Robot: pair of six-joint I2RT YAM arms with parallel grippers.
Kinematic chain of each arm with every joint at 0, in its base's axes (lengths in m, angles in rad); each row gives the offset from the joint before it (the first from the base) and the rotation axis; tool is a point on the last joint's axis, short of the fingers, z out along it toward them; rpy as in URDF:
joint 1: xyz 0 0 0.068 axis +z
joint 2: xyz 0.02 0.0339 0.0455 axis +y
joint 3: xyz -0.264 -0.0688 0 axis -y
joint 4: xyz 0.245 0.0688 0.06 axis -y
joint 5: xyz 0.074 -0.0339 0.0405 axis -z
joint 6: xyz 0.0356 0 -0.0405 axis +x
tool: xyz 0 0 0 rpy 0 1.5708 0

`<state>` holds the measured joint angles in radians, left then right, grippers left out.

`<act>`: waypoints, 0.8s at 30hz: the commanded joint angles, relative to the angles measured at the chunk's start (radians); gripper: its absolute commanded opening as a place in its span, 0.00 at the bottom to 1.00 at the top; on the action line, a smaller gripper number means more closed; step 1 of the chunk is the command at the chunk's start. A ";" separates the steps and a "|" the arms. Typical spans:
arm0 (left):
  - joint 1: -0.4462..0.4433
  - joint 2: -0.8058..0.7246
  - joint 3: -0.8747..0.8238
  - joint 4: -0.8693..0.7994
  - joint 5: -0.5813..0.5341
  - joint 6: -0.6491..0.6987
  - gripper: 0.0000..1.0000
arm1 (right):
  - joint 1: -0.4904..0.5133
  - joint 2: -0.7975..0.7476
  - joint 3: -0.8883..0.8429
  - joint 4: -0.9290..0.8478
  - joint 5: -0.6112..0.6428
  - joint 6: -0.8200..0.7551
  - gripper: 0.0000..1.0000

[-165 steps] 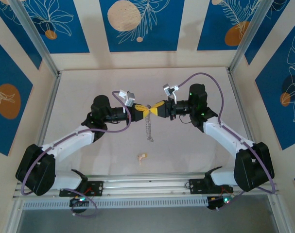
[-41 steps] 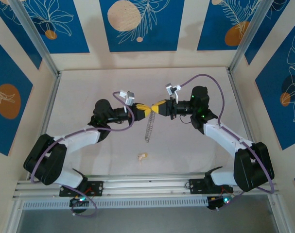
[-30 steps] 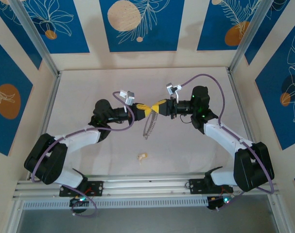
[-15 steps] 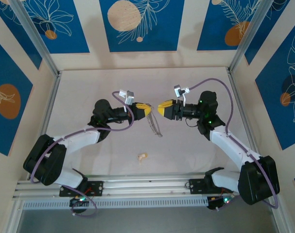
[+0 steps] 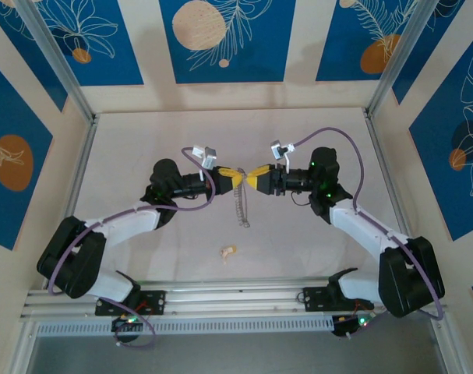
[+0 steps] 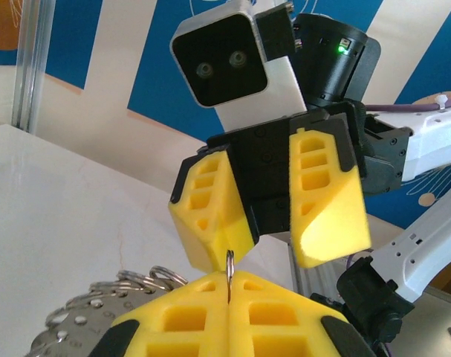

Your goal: Put the keys on the keyring

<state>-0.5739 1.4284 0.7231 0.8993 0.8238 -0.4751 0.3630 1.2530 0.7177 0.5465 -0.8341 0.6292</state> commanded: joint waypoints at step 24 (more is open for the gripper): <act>-0.017 -0.032 0.061 -0.009 0.048 0.036 0.00 | 0.038 0.065 0.052 0.052 0.005 0.008 0.00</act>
<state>-0.5743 1.4216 0.7452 0.8661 0.8307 -0.4625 0.3870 1.3113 0.7406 0.5854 -0.8299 0.6403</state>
